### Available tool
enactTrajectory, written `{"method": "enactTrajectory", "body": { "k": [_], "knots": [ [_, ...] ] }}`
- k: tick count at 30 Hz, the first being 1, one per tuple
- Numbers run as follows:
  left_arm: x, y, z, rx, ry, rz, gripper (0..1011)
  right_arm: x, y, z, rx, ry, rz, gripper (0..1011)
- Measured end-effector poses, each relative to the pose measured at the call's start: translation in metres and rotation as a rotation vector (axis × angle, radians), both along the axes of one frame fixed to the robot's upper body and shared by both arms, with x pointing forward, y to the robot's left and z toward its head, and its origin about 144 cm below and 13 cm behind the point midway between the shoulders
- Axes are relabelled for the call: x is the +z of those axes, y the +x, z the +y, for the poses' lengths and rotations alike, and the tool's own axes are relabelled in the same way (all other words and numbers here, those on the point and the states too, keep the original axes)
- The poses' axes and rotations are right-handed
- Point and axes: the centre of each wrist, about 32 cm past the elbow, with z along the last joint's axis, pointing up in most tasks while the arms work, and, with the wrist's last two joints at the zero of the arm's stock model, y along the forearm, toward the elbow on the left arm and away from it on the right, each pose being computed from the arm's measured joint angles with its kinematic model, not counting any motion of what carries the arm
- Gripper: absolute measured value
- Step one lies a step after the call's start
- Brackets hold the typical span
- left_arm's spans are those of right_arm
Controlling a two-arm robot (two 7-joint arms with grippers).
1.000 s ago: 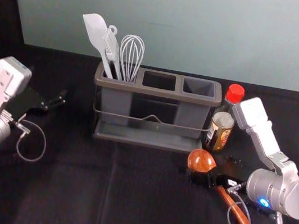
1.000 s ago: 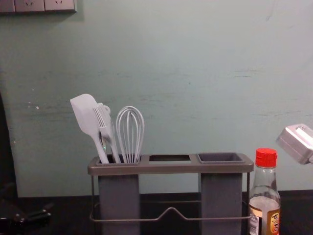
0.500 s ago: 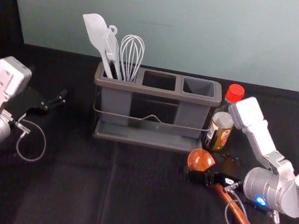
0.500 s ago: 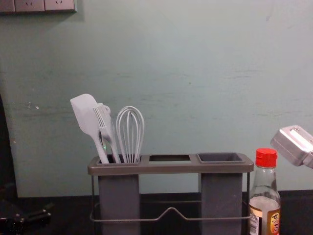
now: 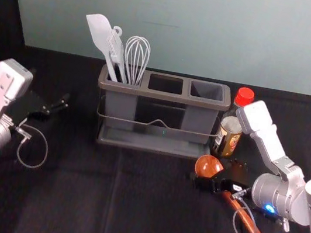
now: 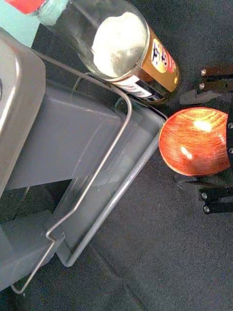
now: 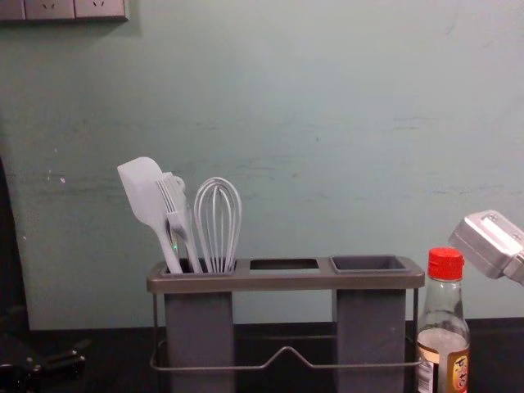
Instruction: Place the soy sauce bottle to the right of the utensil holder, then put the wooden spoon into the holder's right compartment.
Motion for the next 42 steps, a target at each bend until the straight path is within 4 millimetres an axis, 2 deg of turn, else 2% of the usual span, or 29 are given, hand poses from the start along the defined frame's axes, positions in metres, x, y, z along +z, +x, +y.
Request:
{"method": "enactTrajectory", "body": {
  "k": [24,31,37,42],
  "knots": [
    [0.0,0.0,0.0,0.0,0.0,0.0,1005,-0.002,0.002,0.002,0.01,-0.013,0.002,1004],
    [0.0,0.0,0.0,0.0,0.0,0.0,1005,-0.001,0.002,0.003,0.012,-0.014,-0.002,840],
    [0.0,0.0,0.0,0.0,0.0,0.0,1005,0.007,-0.004,0.003,0.019,-0.012,-0.02,838],
    [0.0,0.0,0.0,0.0,0.0,0.0,1005,0.021,-0.017,0.002,0.048,-0.009,-0.053,837]
  ]
}}
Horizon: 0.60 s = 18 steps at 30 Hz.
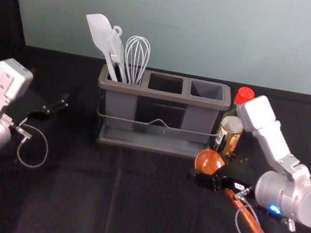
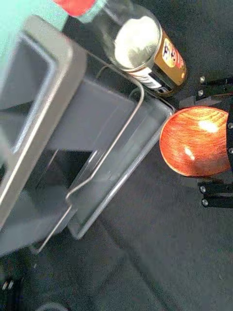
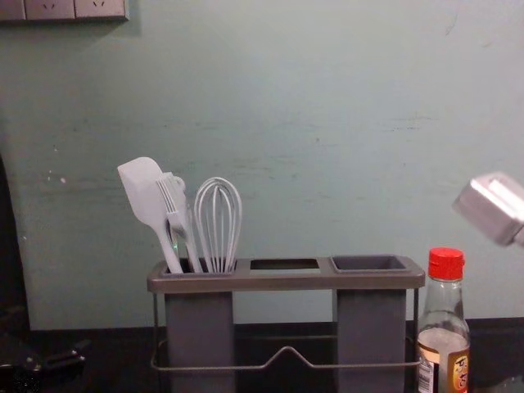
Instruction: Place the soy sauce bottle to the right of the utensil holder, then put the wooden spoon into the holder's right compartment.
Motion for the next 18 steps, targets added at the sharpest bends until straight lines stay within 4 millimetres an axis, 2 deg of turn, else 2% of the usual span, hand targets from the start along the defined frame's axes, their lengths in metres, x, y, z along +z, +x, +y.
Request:
{"method": "enactTrajectory", "body": {
  "k": [10,15,18],
  "knots": [
    [0.0,0.0,0.0,0.0,0.0,0.0,1005,0.026,-0.032,-0.016,0.104,0.121,-0.143,838],
    [0.0,0.0,0.0,0.0,0.0,0.0,1005,0.026,-0.04,-0.026,0.137,0.223,-0.254,837],
    [0.0,0.0,0.0,0.0,0.0,0.0,1005,0.019,-0.047,-0.03,0.154,0.3,-0.395,837]
  ]
}}
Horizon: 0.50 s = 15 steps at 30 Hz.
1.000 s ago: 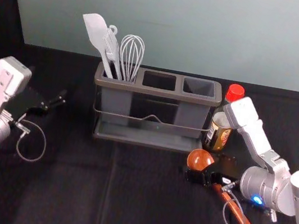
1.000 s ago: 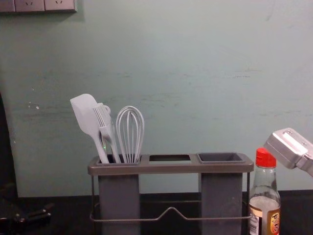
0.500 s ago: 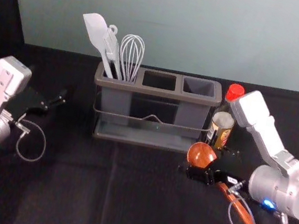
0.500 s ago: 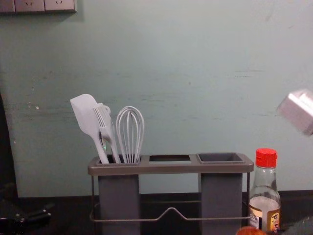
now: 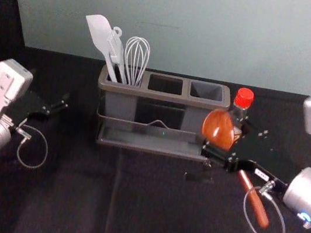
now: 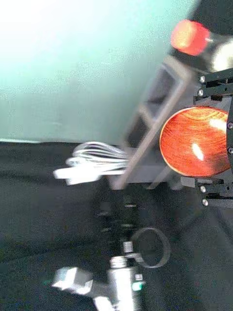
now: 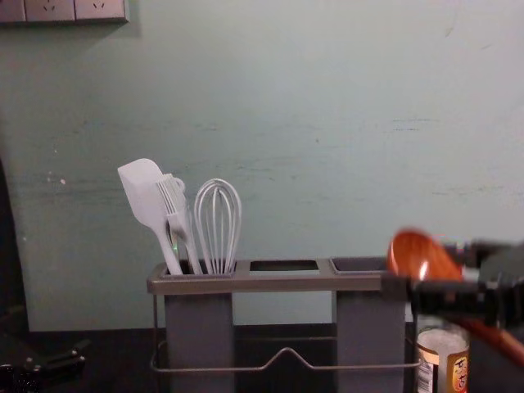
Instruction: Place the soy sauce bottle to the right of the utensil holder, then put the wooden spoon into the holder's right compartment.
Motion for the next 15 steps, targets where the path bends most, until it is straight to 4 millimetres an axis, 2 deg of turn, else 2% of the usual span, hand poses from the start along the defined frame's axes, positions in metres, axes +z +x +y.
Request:
{"method": "enactTrajectory", "body": {
  "k": [9,15],
  "knots": [
    [0.0,0.0,0.0,0.0,0.0,0.0,1005,-0.025,-0.006,-0.002,0.028,0.184,-0.289,838],
    [0.0,0.0,0.0,0.0,0.0,0.0,1005,-0.038,-0.006,0.001,0.025,0.295,-0.407,838]
  ]
}}
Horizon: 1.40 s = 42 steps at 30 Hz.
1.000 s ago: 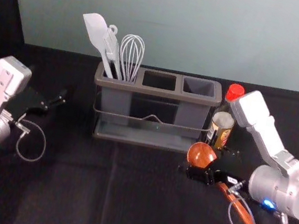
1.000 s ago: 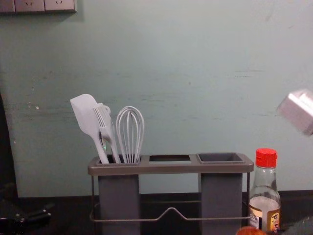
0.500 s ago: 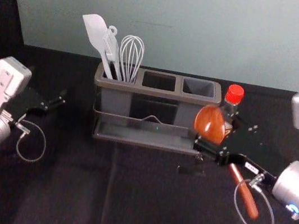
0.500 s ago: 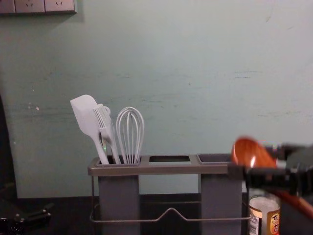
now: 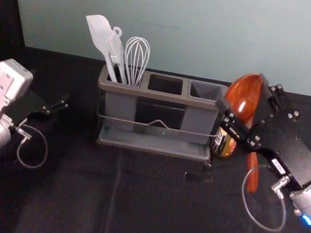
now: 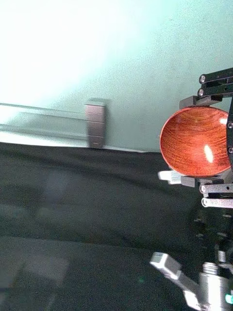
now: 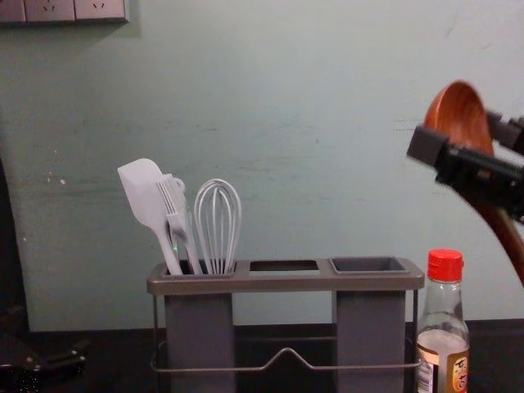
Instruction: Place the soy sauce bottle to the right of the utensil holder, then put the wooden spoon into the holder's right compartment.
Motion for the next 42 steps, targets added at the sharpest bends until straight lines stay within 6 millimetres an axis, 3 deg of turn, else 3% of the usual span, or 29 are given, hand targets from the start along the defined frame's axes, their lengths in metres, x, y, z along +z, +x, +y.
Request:
{"method": "enactTrajectory", "body": {
  "k": [10,38,42],
  "knots": [
    [0.0,0.0,0.0,0.0,0.0,0.0,1005,-0.0079,0.0017,0.0049,0.002,0.022,-0.055,837],
    [0.0,0.0,0.0,0.0,0.0,0.0,1005,-0.0064,0.002,0.0045,0.002,0.027,-0.053,838],
    [0.0,0.0,0.0,0.0,0.0,0.0,1005,-0.0032,0.0095,0.0084,0.002,0.044,-0.043,837]
  ]
}}
